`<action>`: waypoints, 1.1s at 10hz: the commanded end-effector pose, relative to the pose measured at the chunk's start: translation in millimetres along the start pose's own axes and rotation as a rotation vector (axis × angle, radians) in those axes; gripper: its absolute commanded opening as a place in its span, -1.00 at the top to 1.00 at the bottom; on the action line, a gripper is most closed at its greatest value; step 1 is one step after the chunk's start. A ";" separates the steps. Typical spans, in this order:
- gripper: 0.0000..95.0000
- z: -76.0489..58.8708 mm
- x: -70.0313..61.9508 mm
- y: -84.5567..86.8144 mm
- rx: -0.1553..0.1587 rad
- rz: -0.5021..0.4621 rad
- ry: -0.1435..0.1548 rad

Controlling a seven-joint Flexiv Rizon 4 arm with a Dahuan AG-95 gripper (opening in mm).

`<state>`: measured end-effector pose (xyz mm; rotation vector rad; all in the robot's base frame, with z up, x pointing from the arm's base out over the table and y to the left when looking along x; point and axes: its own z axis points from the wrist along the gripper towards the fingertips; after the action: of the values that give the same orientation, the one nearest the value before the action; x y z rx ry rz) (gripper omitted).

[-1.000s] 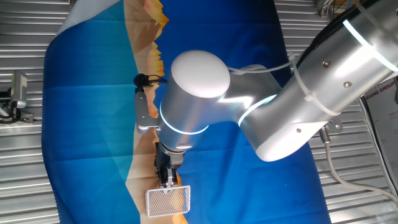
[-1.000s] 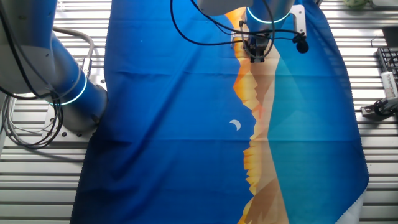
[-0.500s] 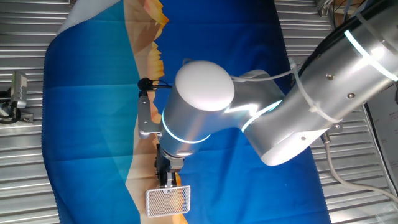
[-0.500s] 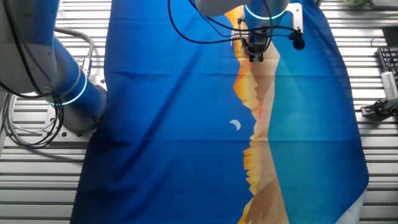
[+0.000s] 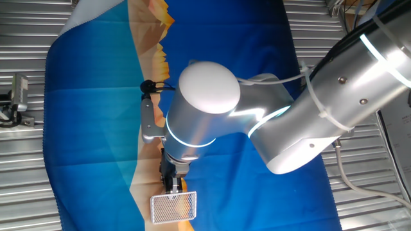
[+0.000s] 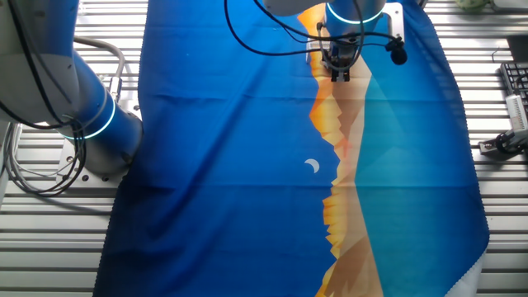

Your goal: Push the soccer ball into the goal

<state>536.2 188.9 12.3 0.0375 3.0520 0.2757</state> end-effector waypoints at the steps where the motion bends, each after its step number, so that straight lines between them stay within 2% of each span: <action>1: 1.00 -1.7 0.1 0.2 -0.002 -0.007 0.003; 3: 1.00 -5.9 -0.4 -0.3 -0.004 -0.014 0.014; 11: 1.00 -6.2 -0.3 -0.5 -0.003 -0.030 0.024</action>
<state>536.2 187.1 18.5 -0.0119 3.0727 0.2789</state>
